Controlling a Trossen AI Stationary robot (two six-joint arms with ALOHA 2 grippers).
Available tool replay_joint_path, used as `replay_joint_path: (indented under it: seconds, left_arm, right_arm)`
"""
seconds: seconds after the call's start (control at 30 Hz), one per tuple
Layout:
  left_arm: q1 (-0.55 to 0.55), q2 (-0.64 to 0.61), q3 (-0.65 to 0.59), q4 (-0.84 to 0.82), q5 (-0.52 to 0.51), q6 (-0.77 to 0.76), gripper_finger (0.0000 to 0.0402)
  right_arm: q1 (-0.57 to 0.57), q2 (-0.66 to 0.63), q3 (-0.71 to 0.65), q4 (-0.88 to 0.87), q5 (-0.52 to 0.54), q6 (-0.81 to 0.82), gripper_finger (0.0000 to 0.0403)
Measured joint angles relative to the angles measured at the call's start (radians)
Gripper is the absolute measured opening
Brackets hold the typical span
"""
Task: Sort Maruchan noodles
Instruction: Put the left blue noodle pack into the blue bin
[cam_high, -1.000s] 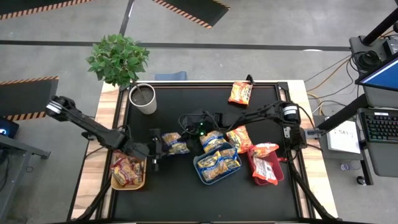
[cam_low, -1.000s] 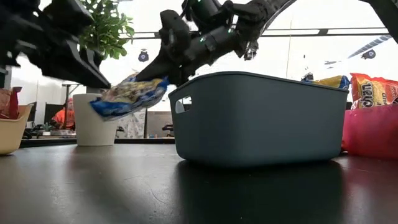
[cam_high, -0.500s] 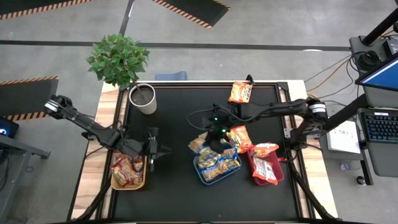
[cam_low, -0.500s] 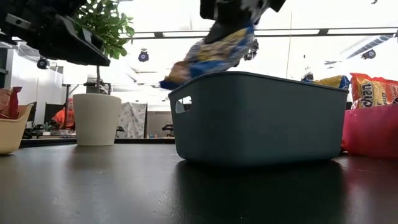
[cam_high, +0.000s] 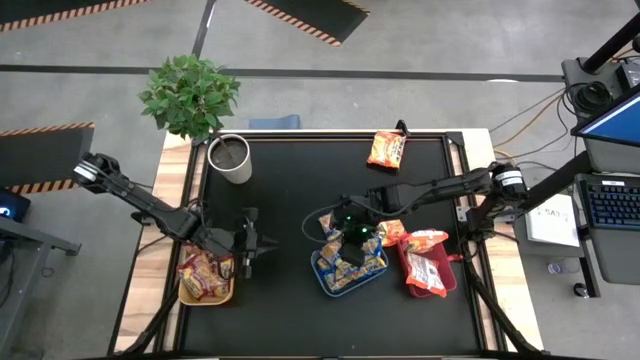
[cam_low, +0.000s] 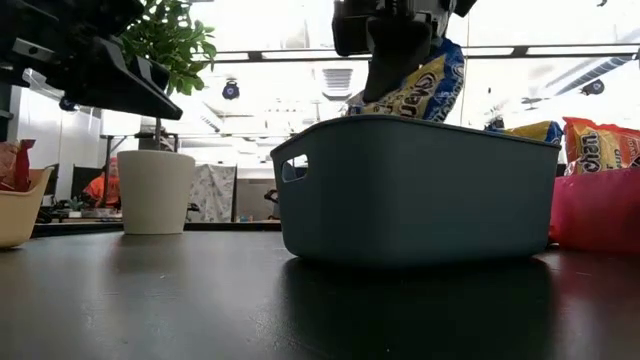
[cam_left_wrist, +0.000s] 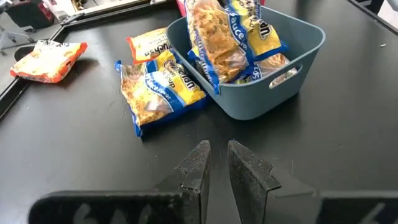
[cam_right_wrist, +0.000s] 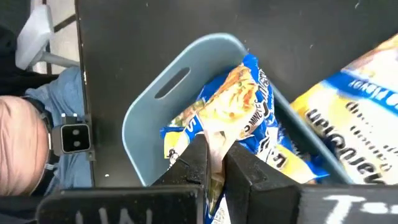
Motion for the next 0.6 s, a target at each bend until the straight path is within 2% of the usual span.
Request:
replay_joint_path:
  seconds: [0.17,0.4,0.6]
  left_arm:
    - [0.0,0.009,0.0,0.013,-0.001,0.0,0.004]
    - [0.0,0.016,0.0,0.034,-0.001,0.0,0.004]
    - [0.0,0.018,0.0,0.039,-0.001,0.0,0.004]
  right_arm:
    - [0.017,0.016,-0.001,0.014,0.043,0.057,0.0023]
    - [0.028,0.036,-0.002,0.028,0.069,0.087,0.008]
    - [0.06,0.04,-0.002,0.153,0.058,0.087,0.011]
